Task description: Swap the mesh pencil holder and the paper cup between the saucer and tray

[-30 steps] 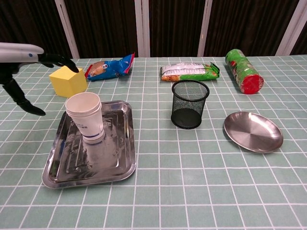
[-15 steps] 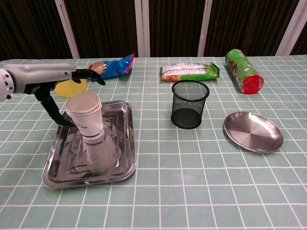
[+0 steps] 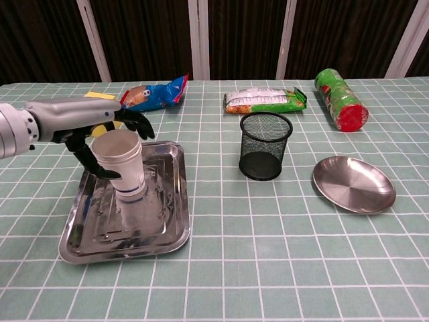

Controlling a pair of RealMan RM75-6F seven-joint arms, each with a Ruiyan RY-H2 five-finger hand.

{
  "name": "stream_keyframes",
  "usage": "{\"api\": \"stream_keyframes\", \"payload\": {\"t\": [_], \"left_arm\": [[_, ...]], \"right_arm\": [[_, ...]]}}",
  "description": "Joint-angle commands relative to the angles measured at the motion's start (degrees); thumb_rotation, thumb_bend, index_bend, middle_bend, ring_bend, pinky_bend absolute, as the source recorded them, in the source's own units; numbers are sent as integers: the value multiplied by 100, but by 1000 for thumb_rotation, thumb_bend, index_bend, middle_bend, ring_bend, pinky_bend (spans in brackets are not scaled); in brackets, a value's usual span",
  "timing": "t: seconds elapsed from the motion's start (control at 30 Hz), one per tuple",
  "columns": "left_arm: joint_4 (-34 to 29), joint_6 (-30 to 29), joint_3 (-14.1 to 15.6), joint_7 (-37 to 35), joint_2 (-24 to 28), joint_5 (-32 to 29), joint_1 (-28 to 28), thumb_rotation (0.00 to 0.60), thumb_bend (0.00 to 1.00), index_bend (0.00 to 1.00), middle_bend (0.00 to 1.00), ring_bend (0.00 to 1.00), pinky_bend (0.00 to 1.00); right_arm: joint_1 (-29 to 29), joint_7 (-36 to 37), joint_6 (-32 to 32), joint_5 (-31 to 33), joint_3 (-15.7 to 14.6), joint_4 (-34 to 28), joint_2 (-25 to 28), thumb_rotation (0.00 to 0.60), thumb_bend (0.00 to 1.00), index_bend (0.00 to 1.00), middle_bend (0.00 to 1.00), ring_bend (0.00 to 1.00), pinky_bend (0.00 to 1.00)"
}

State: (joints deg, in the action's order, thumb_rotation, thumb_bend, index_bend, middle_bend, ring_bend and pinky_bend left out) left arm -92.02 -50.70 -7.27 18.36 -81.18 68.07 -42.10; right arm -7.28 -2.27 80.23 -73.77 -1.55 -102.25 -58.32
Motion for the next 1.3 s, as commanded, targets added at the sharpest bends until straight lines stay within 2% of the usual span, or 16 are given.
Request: {"api": "stream_keyframes", "payload": {"t": [0.03, 0.13, 0.3, 0.53, 0.67, 0.87, 1.07, 1.3], "left_arm": [[47, -30, 10, -12, -27, 19, -13, 600, 428, 303, 286, 226, 365], [53, -62, 23, -1, -19, 35, -21, 600, 466, 335, 318, 270, 406], [-101, -151, 7, -12, 60, 99, -24, 600, 478, 366, 349, 295, 419], [-662, -411, -152, -73, 336, 239, -16, 600, 476, 367, 342, 299, 421], [-953, -499, -264, 56, 253, 187, -97, 600, 469, 367, 341, 299, 421], [-1038, -342, -497, 488, -341, -156, -533, 600, 466, 366, 327, 299, 421], [-713, -88, -642, 1391, -1120, -1080, -1187, 600, 461, 363, 315, 299, 420], [-108, 18, -776, 1822, -2006, -1938, -1753, 600, 440, 351, 296, 288, 412]], "right_arm": [[26, 26, -4, -9, 41, 6, -12, 600, 0, 0, 0, 0, 0], [47, 93, -39, -31, 77, 44, -11, 600, 0, 0, 0, 0, 0], [67, 137, -102, 0, 135, 85, -14, 600, 0, 0, 0, 1, 0], [97, 207, -165, 15, 205, 102, -10, 600, 0, 0, 0, 1, 0], [117, 295, -181, 11, 251, 122, 8, 600, 0, 0, 0, 2, 0], [173, 454, -187, 35, 312, 150, 68, 600, 0, 0, 0, 13, 0], [212, 561, -209, 96, 380, 210, 95, 600, 0, 0, 0, 13, 0], [252, 694, -222, 66, 416, 250, 137, 600, 0, 0, 0, 13, 0]]}}
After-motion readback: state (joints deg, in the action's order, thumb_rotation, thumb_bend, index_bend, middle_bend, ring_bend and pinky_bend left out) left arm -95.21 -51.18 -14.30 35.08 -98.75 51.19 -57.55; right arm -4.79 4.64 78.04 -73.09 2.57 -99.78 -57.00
